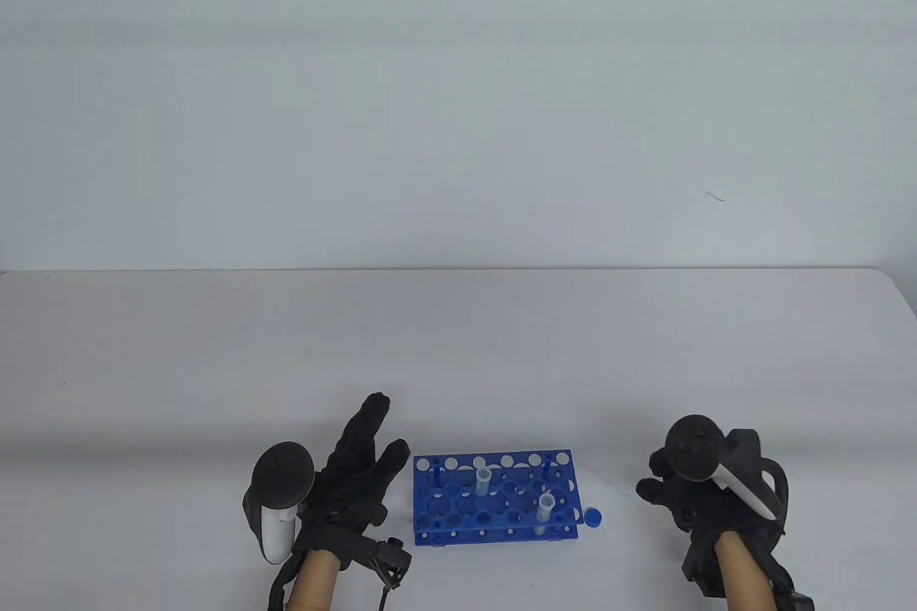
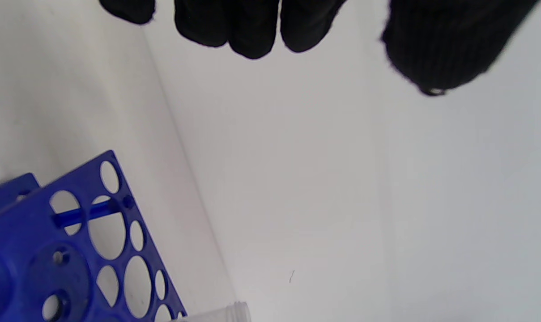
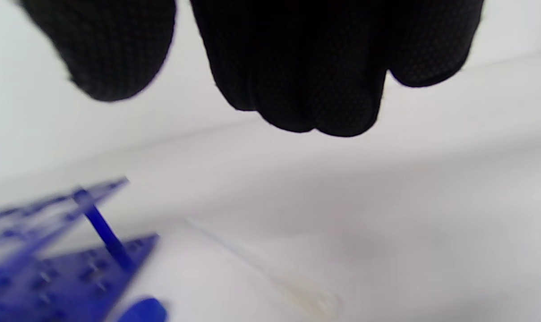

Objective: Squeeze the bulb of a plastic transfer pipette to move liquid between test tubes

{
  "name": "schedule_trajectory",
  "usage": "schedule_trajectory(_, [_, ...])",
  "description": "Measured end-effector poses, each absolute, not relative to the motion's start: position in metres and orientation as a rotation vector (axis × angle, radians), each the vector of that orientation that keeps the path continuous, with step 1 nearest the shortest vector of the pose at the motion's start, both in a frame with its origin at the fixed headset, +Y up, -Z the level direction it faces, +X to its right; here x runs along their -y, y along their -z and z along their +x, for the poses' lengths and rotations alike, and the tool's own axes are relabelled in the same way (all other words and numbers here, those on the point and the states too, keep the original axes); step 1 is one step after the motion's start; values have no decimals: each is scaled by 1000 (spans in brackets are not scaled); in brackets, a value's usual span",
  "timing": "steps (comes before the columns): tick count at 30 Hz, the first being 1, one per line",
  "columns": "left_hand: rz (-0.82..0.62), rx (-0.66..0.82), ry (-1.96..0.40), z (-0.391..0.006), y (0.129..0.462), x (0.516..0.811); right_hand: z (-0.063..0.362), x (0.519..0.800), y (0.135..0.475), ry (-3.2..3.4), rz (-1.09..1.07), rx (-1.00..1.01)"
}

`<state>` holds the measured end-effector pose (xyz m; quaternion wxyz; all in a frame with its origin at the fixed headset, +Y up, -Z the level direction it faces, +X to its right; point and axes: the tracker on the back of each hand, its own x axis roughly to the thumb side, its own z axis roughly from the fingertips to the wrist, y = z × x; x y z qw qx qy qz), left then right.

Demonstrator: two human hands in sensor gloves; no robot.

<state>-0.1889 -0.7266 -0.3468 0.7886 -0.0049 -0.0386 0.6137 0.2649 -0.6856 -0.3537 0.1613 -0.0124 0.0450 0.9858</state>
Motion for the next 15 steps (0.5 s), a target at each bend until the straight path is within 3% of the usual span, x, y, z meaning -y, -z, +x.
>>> schedule_trajectory(6, [-14, 84, -1317, -189, 347, 727, 272, 669, 346, -2431, 111, 92])
schedule_trajectory(15, [-20, 84, -1304, -188, 346, 728, 254, 680, 348, -2071, 241, 57])
